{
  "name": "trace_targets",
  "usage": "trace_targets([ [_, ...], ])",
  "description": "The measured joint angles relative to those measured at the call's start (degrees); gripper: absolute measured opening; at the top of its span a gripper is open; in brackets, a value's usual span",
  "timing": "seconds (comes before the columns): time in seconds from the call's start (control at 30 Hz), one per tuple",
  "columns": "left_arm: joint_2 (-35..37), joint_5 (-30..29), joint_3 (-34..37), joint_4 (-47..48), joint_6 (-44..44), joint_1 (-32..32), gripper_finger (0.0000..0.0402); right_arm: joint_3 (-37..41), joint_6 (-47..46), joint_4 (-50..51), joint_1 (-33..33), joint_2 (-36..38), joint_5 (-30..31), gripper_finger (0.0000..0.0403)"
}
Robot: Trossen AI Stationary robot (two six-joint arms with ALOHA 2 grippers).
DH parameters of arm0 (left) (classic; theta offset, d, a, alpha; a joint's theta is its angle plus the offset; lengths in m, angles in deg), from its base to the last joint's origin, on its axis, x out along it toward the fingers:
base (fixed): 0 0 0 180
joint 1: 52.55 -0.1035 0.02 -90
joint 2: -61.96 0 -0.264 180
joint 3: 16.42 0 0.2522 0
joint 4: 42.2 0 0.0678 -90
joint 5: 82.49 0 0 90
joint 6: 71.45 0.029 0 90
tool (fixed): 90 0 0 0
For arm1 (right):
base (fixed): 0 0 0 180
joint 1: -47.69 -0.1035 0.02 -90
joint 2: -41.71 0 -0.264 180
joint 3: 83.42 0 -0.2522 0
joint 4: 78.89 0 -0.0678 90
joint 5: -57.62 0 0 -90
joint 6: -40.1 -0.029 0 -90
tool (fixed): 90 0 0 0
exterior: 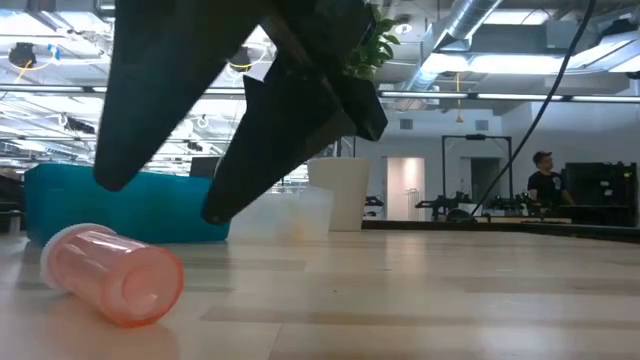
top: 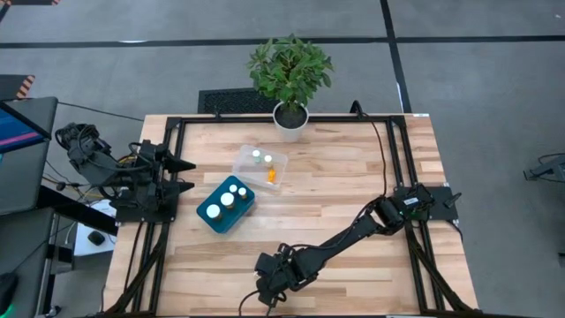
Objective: Pick and place medicine bottles into bin by pill shape (circle, oval)
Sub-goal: Put the pink pill bottle into the transparent bin
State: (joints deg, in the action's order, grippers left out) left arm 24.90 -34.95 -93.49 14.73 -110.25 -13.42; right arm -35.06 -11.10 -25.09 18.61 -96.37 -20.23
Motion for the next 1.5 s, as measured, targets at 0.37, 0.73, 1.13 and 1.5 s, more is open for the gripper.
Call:
trace_targets([
  [0.37,0.0,-0.2,0.0,1.5,-0.9,0.0,0.0328,0.0,-0.4,-3.1,-0.1,0.0,3.7,0.0239],
  [0.73,0.9,-0.2,0.0,1.3,-1.5,0.0,0.0328,0.1,-4.2,-4.1,-0.5,-3.8,3.0,0.0239],
  [1.13,2.4,-1.1,0.0,1.0,-1.2,0.0,0.0328,-2.1,0.1,2.7,0.5,-3.6,-0.2,0.0202],
  [1.5,2.3,-1.5,0.0,1.2,0.1,0.0,0.0328,-15.3,10.6,18.6,2.1,2.7,0.4,0.0199],
])
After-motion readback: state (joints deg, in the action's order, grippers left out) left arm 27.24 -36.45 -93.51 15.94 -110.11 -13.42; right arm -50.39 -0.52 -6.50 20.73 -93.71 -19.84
